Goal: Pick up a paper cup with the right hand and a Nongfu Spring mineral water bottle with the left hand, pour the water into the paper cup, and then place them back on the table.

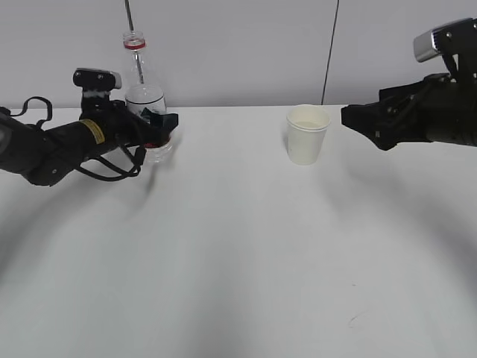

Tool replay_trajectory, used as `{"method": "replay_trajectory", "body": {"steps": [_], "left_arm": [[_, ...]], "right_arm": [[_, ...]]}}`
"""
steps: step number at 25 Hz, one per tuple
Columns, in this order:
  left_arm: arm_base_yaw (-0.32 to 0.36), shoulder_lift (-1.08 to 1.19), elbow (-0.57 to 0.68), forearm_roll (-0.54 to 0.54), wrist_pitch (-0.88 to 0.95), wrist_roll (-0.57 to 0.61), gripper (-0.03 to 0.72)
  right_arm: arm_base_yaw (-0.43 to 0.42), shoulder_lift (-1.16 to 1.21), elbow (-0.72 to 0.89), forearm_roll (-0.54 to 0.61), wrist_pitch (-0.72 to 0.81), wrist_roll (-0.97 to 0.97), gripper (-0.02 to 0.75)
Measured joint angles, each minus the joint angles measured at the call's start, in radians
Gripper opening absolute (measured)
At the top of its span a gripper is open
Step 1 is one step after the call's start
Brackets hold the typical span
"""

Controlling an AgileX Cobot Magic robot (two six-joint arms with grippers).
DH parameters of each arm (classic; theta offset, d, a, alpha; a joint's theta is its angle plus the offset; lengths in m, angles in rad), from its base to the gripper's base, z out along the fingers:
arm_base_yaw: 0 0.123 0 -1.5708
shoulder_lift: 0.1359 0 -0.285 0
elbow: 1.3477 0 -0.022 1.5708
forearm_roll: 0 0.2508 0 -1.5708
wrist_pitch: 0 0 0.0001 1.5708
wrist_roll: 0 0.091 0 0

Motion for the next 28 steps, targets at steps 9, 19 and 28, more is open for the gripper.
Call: {"method": "replay_trajectory", "body": {"steps": [9, 19, 28], "left_arm": [[0.0, -0.075, 0.126, 0.026, -0.012, 0.0, 0.587], [0.002, -0.243, 0.351, -0.001, -0.014, 0.0, 0.587], [-0.011, -0.614, 0.552, 0.0, 0.181, 0.0, 0.587]], "right_arm": [[0.0, 0.0, 0.004, -0.004, 0.0, 0.0, 0.595], [0.0, 0.0, 0.004, -0.017, 0.0, 0.0, 0.594], [0.0, 0.0, 0.004, -0.038, 0.012, 0.002, 0.594]]}}
